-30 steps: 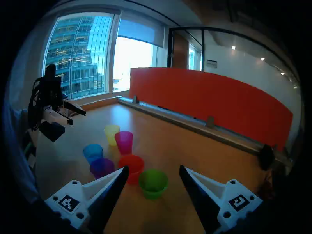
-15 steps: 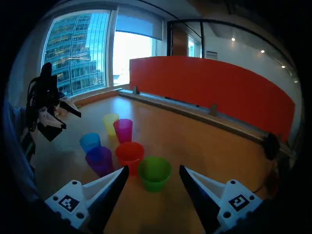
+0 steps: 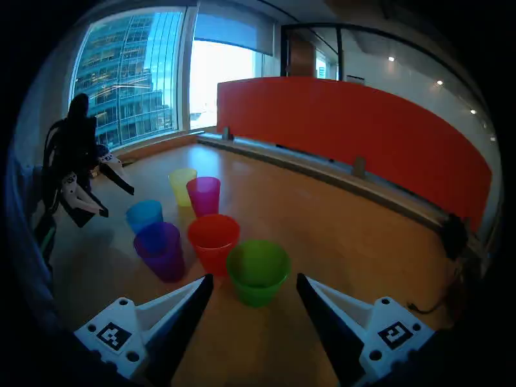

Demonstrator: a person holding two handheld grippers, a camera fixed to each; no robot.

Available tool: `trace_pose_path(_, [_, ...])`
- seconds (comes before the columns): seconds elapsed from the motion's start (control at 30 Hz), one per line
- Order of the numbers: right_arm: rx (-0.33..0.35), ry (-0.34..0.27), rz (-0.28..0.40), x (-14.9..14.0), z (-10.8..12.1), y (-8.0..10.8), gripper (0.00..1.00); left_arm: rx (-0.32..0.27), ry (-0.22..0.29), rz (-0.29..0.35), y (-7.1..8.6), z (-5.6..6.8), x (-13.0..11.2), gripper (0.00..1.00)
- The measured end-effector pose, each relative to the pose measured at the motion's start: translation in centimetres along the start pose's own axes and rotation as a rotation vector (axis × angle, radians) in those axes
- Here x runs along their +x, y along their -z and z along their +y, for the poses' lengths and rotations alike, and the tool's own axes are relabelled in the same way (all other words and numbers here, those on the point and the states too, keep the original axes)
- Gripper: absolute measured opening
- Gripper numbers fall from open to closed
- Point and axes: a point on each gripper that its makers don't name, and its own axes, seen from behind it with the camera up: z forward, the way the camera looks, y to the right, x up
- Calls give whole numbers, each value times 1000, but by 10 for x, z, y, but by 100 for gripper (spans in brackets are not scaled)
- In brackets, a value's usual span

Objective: Pour water

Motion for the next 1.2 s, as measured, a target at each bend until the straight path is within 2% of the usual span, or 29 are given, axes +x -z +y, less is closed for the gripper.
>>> trace_pose_path(0.5, [18, 12, -48, -13, 0, -21, 100, 3, 16, -82, -20, -8, -22, 98])
trace_pose_path(1.2, [49, 32, -101, -22, 1, -55, 100, -35, 16, -110, -52, -9, -24, 98])
